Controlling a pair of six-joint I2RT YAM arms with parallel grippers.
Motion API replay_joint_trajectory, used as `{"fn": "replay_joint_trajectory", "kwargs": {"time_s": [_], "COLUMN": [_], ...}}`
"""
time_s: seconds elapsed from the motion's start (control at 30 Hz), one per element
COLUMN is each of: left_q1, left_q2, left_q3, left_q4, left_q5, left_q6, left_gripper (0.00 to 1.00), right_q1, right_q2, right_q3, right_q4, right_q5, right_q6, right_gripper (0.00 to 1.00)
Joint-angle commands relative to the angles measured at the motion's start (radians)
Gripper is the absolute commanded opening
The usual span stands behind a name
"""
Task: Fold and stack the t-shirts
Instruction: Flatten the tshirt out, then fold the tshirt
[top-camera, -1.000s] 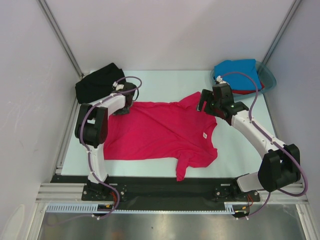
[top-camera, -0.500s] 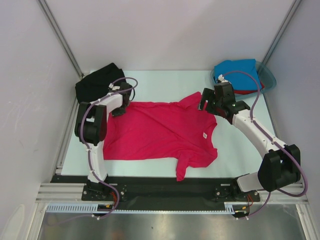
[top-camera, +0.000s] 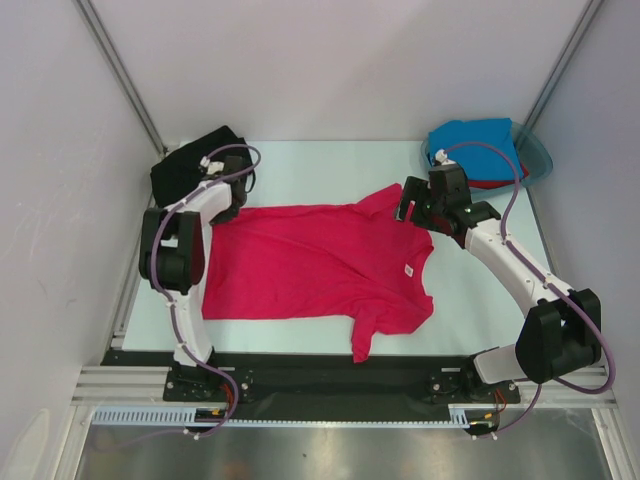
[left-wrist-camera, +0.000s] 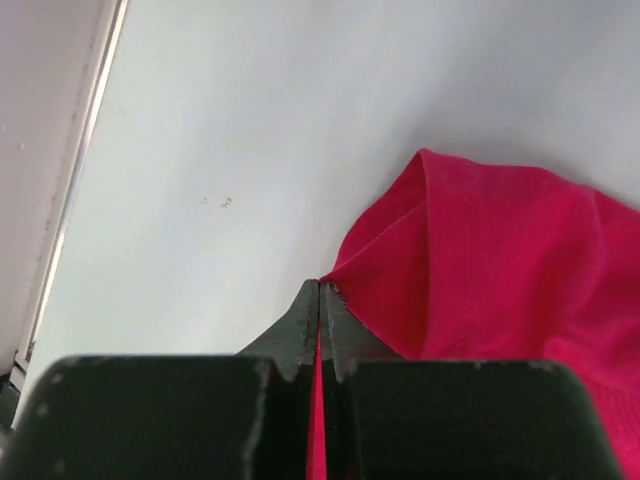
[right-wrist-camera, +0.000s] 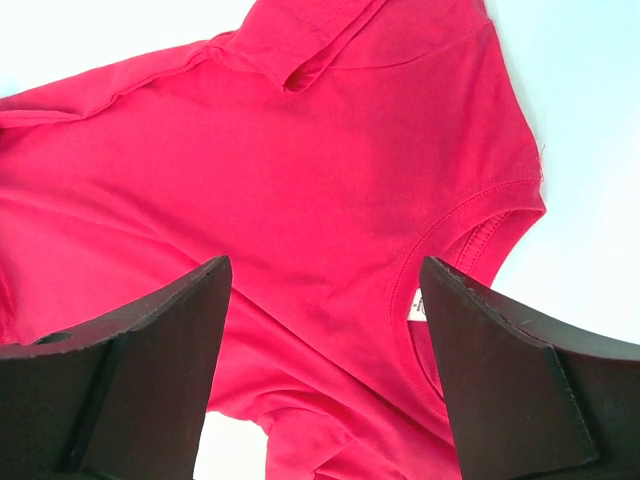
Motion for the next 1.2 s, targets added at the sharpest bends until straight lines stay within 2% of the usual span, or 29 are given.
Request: {"fn": "replay_joint_trajectory", "kwargs": {"time_s": [0.0, 0.1, 0.23, 0.27, 0.3, 0.33, 0.37, 0.47, 0.6, 0.67, 0.77, 0.8, 0.87, 0.93, 1.03, 1.07, 1.17], "left_q1": [0.044, 0.083, 0.127, 0.132, 0.132, 0.132, 0.132, 0.117, 0.083, 0.054, 0.021, 0.015, 0.000, -0.009, -0.011, -0.011, -0.011], "left_q2": [-0.036, 0.004, 0.025, 0.016, 0.010, -0.001, -0.034, -0.114, -0.156, -0.156, -0.168, -0.173, -0.185, -0.181, -0.158, -0.154, -0.145], "left_q3": [0.044, 0.077, 0.101, 0.097, 0.094, 0.081, 0.066, -0.026, -0.071, -0.065, -0.069, -0.084, -0.100, -0.117, -0.114, -0.112, -0.101], "left_q4": [0.045, 0.001, -0.022, -0.016, -0.010, 0.002, 0.025, 0.134, 0.186, 0.185, 0.211, 0.223, 0.258, 0.268, 0.266, 0.268, 0.261], "left_q5": [-0.034, -0.040, -0.028, -0.003, 0.018, 0.052, 0.171, 0.357, 0.547, 0.589, 0.649, 0.669, 0.725, 0.741, 0.747, 0.752, 0.749], "left_q6": [0.052, 0.028, 0.003, 0.006, 0.005, 0.009, 0.035, 0.037, 0.034, 0.036, 0.020, 0.020, 0.010, 0.003, -0.007, -0.009, -0.004], "left_gripper": [0.07, 0.18, 0.22, 0.31, 0.32, 0.33, 0.33, 0.34, 0.37, 0.37, 0.41, 0.53, 0.59, 0.58, 0.57, 0.57, 0.57], "right_q1": [-0.004, -0.003, -0.006, -0.006, -0.004, -0.004, -0.006, -0.006, -0.009, -0.023, -0.067, -0.078, -0.104, -0.118, -0.150, -0.164, -0.179], "right_q2": [-0.004, 0.003, 0.005, 0.008, 0.008, 0.010, 0.013, 0.032, 0.059, 0.088, 0.152, 0.170, 0.242, 0.310, 0.437, 0.495, 0.571], "right_q3": [0.009, -0.004, -0.023, -0.031, -0.032, -0.035, -0.041, -0.040, -0.041, -0.040, -0.026, -0.024, 0.006, 0.035, 0.092, 0.100, 0.126], "right_q4": [0.009, 0.006, 0.009, 0.013, 0.012, 0.015, 0.026, 0.039, 0.073, 0.116, 0.200, 0.226, 0.277, 0.308, 0.409, 0.509, 0.670], "right_q5": [-0.021, -0.021, -0.019, -0.021, -0.019, -0.021, -0.021, -0.021, -0.057, -0.083, -0.212, -0.231, -0.281, -0.321, -0.476, -0.554, -0.674], "right_q6": [-0.023, -0.023, -0.023, -0.021, -0.020, -0.018, -0.020, -0.012, -0.006, 0.002, 0.039, 0.046, 0.082, 0.121, 0.201, 0.229, 0.338], "right_gripper": [0.82, 0.81, 0.82, 0.82, 0.82, 0.82, 0.82, 0.82, 0.82, 0.82, 0.82, 0.82, 0.82, 0.81, 0.79, 0.78, 0.77]}}
